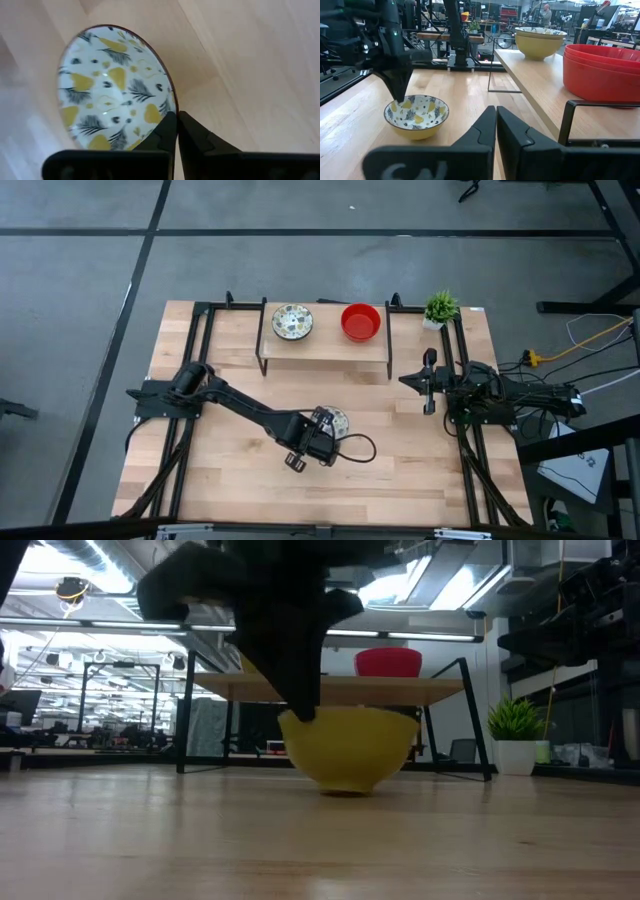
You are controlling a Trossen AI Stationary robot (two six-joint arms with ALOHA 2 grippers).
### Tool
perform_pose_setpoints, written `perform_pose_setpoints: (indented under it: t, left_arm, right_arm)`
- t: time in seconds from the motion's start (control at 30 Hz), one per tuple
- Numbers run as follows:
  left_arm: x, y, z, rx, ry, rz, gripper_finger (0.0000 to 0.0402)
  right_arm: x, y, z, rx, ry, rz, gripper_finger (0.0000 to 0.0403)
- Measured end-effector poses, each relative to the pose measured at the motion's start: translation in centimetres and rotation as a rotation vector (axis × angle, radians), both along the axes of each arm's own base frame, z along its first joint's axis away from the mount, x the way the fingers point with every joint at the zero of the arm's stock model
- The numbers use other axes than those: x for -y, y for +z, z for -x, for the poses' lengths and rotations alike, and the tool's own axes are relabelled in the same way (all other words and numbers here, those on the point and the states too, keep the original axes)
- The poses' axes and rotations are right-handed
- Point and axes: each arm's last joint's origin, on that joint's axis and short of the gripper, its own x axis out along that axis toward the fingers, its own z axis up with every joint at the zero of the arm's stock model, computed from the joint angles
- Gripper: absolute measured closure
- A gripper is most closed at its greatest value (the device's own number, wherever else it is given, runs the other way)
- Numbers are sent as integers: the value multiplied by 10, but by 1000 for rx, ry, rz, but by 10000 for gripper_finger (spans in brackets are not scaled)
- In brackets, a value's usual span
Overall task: Pick & Place Mini bowls
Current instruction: Stack the white patterned bowl on top of the white patterned bowls on the shelf
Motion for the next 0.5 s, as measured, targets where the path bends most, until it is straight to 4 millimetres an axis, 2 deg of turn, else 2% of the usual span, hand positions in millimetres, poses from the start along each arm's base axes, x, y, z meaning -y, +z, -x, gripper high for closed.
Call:
perform_pose_setpoints:
  t: [0.5]
  left_arm:
    - [9,30,13,48,18,-129,399]
  right_arm:
    - [0,0,0,0,0,0,386]
